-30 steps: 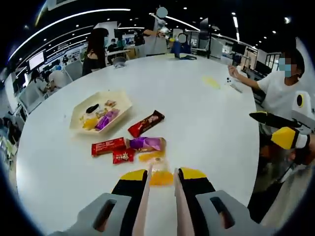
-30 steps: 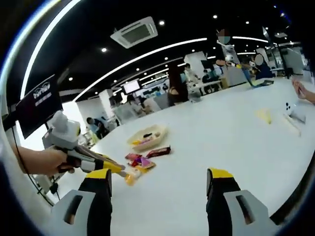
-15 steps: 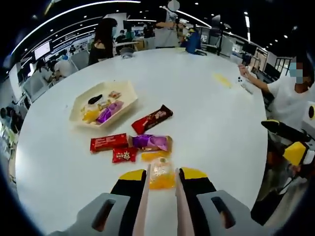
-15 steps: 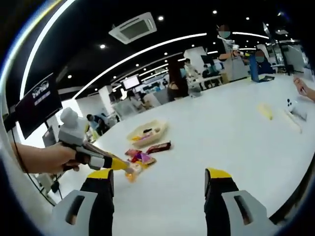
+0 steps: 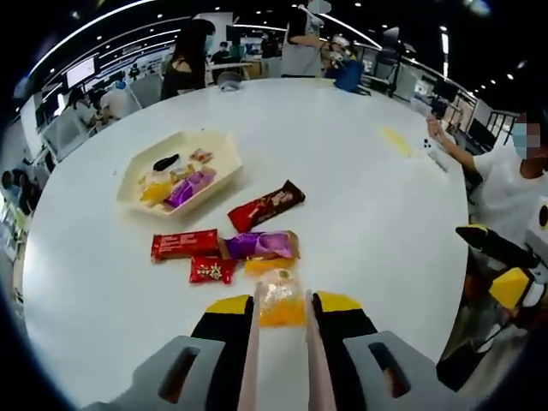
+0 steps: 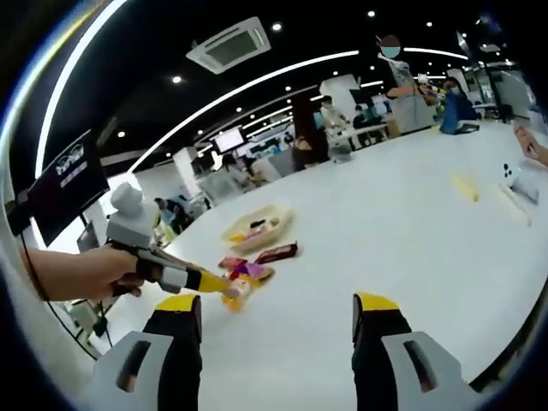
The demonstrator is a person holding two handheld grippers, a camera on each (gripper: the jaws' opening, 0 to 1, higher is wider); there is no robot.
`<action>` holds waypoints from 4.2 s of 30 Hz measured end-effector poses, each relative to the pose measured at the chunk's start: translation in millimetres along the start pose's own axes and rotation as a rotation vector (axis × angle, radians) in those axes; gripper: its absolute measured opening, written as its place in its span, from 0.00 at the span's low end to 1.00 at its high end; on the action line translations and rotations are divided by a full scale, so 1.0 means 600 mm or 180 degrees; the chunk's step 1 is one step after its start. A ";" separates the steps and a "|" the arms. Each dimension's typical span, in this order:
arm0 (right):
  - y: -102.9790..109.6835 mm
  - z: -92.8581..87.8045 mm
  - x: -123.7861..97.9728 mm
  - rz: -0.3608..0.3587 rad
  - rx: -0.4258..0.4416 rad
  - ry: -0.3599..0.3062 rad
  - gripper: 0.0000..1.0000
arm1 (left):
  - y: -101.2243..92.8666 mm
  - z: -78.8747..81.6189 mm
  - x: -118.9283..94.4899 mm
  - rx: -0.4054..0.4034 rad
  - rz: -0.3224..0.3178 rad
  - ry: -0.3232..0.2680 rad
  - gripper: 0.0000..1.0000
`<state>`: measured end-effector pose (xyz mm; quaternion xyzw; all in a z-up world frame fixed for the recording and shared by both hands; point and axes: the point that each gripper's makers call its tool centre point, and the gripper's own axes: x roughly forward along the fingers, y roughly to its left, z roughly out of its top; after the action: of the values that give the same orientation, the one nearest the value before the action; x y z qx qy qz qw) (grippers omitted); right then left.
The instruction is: Place the target food into the container with the food tongs after gripping and lifting it, then release it inside without dropping or visibly crushing the food.
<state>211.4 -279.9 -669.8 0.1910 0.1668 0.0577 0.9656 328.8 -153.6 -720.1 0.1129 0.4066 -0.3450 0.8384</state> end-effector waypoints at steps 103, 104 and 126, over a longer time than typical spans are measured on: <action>-0.033 -0.022 -0.002 -0.0159 0.0219 0.0143 0.61 | 0.125 0.176 0.024 -0.0024 0.0008 -0.0515 0.15; -0.034 -0.022 -0.003 -0.0167 0.0223 0.0142 0.61 | 0.127 0.181 0.027 -0.0026 0.0012 -0.0523 0.15; -0.060 -0.029 -0.021 -0.0390 0.0328 0.0146 0.61 | 0.138 0.224 0.111 0.0064 -0.0002 -0.0461 0.16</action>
<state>195.3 -309.3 -695.1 0.2285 0.2031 -0.0059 0.9521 494.4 -188.1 -691.7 0.0959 0.3414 -0.3566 0.8643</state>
